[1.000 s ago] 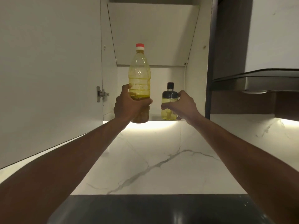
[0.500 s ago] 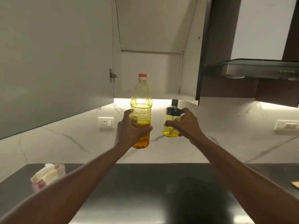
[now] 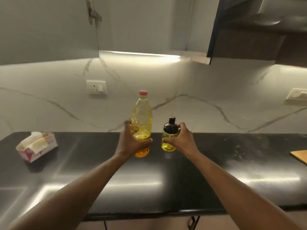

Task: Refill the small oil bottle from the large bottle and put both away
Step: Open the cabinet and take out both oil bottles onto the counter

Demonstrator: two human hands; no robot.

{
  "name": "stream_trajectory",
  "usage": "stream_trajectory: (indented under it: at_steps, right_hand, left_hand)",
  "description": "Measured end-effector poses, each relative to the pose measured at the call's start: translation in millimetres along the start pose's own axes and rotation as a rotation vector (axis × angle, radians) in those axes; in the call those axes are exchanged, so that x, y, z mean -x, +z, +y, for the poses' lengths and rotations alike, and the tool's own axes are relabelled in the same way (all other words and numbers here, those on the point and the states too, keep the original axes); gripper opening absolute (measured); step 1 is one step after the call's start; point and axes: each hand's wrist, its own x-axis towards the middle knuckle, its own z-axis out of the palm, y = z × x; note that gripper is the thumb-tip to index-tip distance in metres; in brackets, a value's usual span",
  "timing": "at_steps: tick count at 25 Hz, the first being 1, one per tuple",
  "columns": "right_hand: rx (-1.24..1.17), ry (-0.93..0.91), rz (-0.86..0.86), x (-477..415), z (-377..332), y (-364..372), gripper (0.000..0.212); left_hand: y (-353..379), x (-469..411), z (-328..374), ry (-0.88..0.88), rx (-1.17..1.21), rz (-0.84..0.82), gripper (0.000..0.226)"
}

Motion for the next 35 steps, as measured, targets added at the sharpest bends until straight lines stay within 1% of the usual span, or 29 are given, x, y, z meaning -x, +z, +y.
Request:
stream_trajectory:
  at_steps: [5, 10, 13, 20, 24, 28, 30, 32, 33, 35]
  right_hand:
    - [0.07, 0.058, -0.171, -33.8, 68.4, 44.8, 0.074]
    - [0.109, 0.118, -0.31, -57.2, 126.8, 84.9, 0.074]
    - [0.096, 0.164, -0.37, -64.7, 150.8, 104.1, 0.076]
    - [0.083, 0.19, -0.372, -66.5, 174.5, 121.8, 0.073]
    - [0.076, 0.203, -0.382, -62.7, 180.3, 125.7, 0.074]
    - [0.068, 0.219, -0.369, -56.7, 180.6, 125.2, 0.077]
    - [0.066, 0.183, -0.373, -50.9, 174.7, 120.0, 0.087]
    - [0.159, 0.105, -0.364, -42.6, 162.8, 110.8, 0.098]
    - [0.229, 0.043, -0.336, -38.4, 155.4, 104.7, 0.097]
    - [0.358, -0.132, -0.261, -28.5, 137.3, 90.0, 0.084]
  left_hand:
    - [43.8, -7.1, -74.1, -0.096, 0.006, -0.002, 0.084]
    - [75.3, -3.2, -139.1, -0.176, -0.018, -0.069, 0.089]
    - [83.0, -3.1, -166.0, -0.179, -0.017, -0.108, 0.093]
    - [79.3, -2.5, -189.6, -0.206, -0.055, -0.066, 0.093]
    - [75.4, -1.8, -192.2, -0.204, -0.068, -0.075, 0.095]
    - [73.5, 2.4, -187.9, -0.206, -0.082, -0.117, 0.105]
    - [70.6, 7.8, -181.9, -0.191, -0.087, -0.142, 0.113]
    - [62.4, 11.8, -173.4, -0.177, -0.14, -0.148, 0.12]
    - [55.9, 12.1, -166.6, -0.163, -0.192, -0.149, 0.122]
    - [39.0, 10.9, -146.0, -0.094, -0.288, -0.127, 0.117]
